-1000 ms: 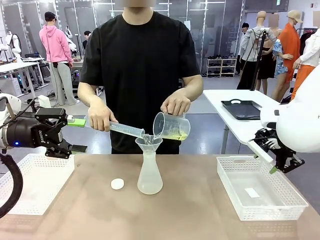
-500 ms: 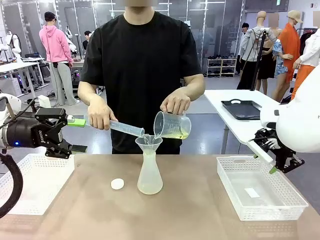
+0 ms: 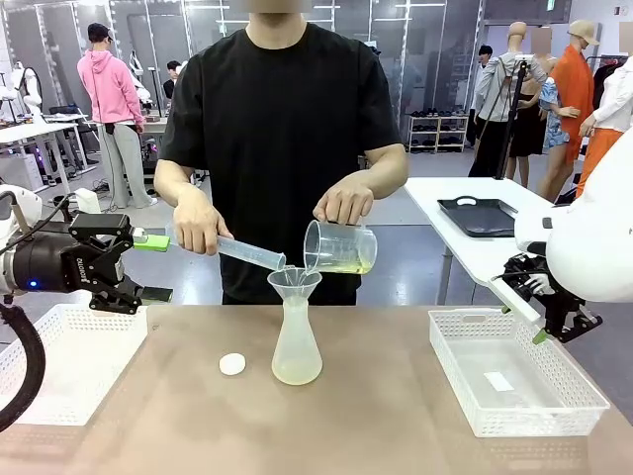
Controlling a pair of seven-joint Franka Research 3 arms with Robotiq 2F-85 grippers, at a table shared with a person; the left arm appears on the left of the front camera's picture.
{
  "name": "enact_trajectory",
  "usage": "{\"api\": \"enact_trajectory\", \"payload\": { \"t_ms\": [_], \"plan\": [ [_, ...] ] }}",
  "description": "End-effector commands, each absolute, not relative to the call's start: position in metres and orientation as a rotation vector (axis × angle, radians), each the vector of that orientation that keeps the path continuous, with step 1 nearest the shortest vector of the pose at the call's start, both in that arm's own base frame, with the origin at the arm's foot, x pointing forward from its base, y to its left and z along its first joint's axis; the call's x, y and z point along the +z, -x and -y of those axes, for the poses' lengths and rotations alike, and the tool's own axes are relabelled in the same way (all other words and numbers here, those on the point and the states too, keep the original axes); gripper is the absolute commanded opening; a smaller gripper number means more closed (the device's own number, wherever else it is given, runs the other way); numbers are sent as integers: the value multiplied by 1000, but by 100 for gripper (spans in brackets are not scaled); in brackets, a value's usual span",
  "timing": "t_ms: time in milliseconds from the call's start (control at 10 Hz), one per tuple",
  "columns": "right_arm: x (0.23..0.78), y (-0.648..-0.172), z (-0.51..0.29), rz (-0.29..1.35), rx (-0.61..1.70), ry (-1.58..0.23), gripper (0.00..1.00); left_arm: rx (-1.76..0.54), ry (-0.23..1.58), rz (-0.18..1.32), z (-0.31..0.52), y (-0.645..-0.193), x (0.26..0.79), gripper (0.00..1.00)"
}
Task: Prepare the solutions needed for the experiment.
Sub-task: Once the solution is in the Big flask , pick up the Plastic Funnel and place it back into the right Organizing basket.
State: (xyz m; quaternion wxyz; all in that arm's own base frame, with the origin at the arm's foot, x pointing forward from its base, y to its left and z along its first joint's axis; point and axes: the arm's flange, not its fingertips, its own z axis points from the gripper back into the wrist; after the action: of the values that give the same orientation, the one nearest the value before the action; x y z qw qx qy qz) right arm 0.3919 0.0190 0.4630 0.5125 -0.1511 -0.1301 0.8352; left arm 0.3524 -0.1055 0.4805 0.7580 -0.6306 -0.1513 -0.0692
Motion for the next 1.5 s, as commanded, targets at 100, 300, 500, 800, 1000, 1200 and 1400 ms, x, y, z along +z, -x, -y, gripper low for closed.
{"api": "enact_trajectory", "payload": {
  "t_ms": [100, 300, 500, 800, 1000, 1200, 1400],
  "plan": [
    [464, -393, -18, 318, 2006, 374, 64, -149, 1394, 334, 108, -352, 482, 100],
    [464, -393, -18, 318, 2006, 374, 64, -149, 1394, 334, 108, -352, 482, 100],
    [472, -384, -15, 394, 2001, 369, 64, -149, 1394, 334, 108, -352, 482, 100],
    [504, -361, 3, 761, 2026, 494, 64, -149, 1394, 334, 108, -352, 482, 100],
    [511, -356, 19, 1029, 2050, 456, 64, -149, 1394, 334, 108, -352, 482, 100],
    [507, -361, 24, 1233, 2070, 422, 64, -149, 1394, 334, 108, -352, 482, 100],
    [504, -363, 21, 1334, 2049, 395, 64, -149, 1394, 334, 108, -352, 482, 100]
  ]
}}
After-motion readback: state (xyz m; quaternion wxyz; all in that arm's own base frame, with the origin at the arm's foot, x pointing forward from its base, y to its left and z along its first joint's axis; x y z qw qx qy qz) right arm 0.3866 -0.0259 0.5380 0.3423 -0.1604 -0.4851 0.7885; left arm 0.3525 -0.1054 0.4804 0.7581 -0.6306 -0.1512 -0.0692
